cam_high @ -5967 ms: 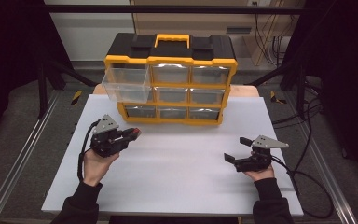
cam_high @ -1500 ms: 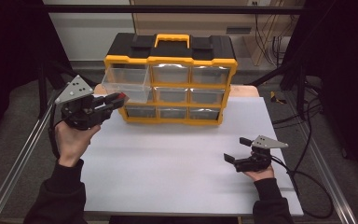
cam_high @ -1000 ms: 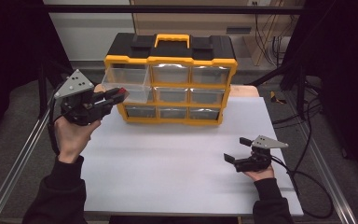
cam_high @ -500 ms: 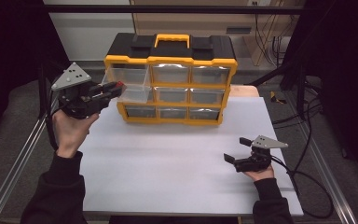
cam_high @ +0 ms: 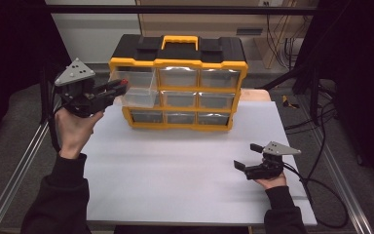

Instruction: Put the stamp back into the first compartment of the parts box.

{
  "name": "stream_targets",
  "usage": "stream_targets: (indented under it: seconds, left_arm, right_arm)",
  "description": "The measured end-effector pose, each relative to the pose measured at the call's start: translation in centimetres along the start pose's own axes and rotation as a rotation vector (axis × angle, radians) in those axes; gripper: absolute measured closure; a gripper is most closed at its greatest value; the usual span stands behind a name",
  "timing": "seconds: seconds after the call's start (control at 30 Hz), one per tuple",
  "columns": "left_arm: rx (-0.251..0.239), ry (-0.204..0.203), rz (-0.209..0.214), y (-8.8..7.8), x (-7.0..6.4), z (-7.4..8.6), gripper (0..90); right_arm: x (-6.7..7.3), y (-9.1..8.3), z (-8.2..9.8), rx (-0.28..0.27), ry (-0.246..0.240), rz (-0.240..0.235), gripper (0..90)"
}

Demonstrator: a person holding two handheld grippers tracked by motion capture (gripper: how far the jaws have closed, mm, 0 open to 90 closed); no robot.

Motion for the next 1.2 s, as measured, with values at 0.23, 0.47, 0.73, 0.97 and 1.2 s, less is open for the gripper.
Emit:
stream_targets:
  seconds: [0.23,0.47,0.73,0.97,1.2]
  left_arm:
    - [0.0,-0.01,-0.003,0.3,0.6,-0.4,76.0]
    - [0.012,-0.009,-0.02,0.7,1.2,-0.7,76.0]
    - [0.019,-0.018,-0.036,1.2,1.8,-1.2,76.0]
    - [0.032,-0.03,-0.049,2.0,2.6,-1.2,76.0]
    - [0.036,-0.036,-0.057,2.7,3.2,-1.2,76.0]
  right_arm:
    - [0.0,0.0,0.0,-0.001,0.001,-0.001,0.2]
    - [0.0,0.0,0.0,-0.001,0.0,0.0,0.2]
    - [0.0,-0.1,0.0,-0.001,-0.001,0.001,0.2]
    - [0.0,-0.1,0.0,-0.001,0.0,0.0,0.2]
    - [0.0,0.0,0.0,-0.001,0.001,-0.001,0.2]
Point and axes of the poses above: each handheld gripper's, and its own axes: y roughly forward along the jaws, z roughly out of its underside, x roughly to its left, the point moved 9 cm from there along y, roughly forward along the jaws, and after that the axes turned 13 degrees about x, right-handed, at the moved point
